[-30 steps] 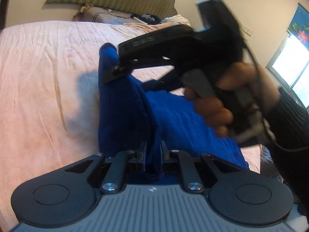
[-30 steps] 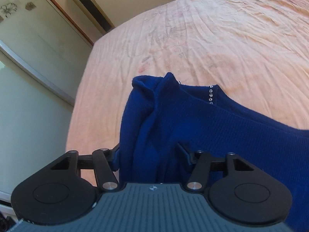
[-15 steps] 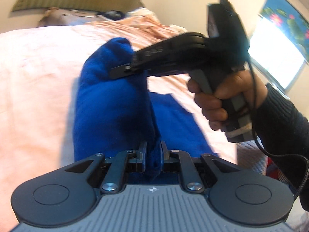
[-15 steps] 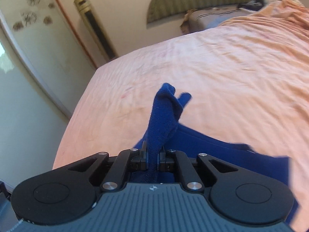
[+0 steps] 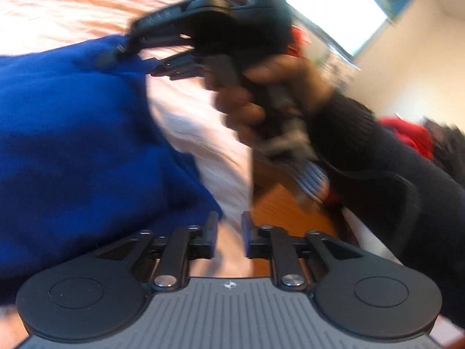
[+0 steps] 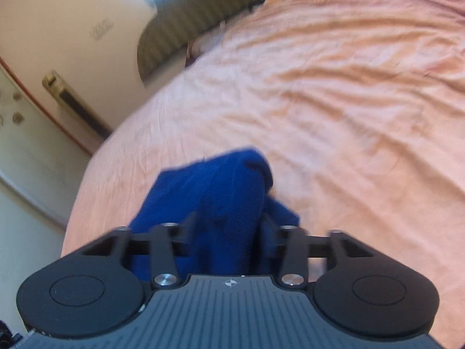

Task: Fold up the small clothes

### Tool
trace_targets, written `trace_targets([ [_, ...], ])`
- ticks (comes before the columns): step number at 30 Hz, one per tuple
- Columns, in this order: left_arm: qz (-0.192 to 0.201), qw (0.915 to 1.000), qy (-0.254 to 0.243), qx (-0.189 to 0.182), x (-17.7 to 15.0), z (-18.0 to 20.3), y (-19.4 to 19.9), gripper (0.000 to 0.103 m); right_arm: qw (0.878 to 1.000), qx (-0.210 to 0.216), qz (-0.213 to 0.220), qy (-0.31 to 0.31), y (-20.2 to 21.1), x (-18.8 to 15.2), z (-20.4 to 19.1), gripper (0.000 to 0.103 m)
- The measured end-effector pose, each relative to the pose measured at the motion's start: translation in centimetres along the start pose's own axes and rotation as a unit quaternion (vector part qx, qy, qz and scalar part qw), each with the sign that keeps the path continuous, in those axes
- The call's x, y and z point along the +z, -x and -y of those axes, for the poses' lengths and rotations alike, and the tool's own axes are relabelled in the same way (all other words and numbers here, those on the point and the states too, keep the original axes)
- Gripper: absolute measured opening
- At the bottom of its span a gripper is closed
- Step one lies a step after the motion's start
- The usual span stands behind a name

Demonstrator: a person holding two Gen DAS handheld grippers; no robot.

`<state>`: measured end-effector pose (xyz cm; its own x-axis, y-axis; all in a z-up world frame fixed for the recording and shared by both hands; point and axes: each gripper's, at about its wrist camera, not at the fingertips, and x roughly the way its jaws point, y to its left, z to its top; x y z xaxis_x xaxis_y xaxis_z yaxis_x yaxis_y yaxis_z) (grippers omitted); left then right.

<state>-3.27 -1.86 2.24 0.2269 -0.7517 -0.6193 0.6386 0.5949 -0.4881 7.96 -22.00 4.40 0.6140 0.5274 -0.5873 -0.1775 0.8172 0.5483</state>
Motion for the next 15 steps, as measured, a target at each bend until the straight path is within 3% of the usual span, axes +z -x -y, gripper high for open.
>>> trace_targets([
  [1, 0.005, 0.9998, -0.017, 0.0, -0.2, 0.1, 1.3, 0.045, 1.0, -0.001, 0.027, -0.012, 1.3, -0.1, 0.2, 0.067],
  [2, 0.018, 0.9993, -0.032, 0.006, -0.8, 0.1, 2.7, 0.065, 0.999, 0.006, 0.047, -0.026, 2.7, -0.2, 0.6, 0.067],
  [3, 0.039, 0.998, -0.045, 0.019, -1.6, 0.0, 4.3, 0.078, 0.998, 0.019, 0.058, -0.034, 4.2, -0.6, 0.8, 0.067],
  [5, 0.087, 0.9908, -0.084, 0.061, -3.4, 0.2, 7.4, 0.08, 0.996, 0.049, 0.064, -0.026, 7.0, -2.5, 0.3, 0.067],
  [8, 0.097, 0.9769, -0.138, 0.131, -5.5, 0.2, 9.6, 0.08, 0.996, 0.08, 0.038, 0.011, 9.3, -6.6, -1.6, 0.06],
  [11, 0.094, 0.9691, -0.16, 0.163, -6.2, -0.9, 9.6, 0.08, 0.998, 0.047, 0.017, 0.041, 9.6, -10.2, -3.2, 0.045],
  [13, 0.092, 0.9655, -0.16, 0.183, -5.7, -0.8, 8.1, 0.08, 0.998, 0.012, 0.012, 0.057, 9.2, -11.7, -3.6, 0.044],
  [15, 0.09, 0.9617, -0.156, 0.206, -5.4, -1.0, 6.8, 0.08, 0.999, 0.002, 0.002, 0.052, 8.6, -12.6, -3.4, 0.043],
])
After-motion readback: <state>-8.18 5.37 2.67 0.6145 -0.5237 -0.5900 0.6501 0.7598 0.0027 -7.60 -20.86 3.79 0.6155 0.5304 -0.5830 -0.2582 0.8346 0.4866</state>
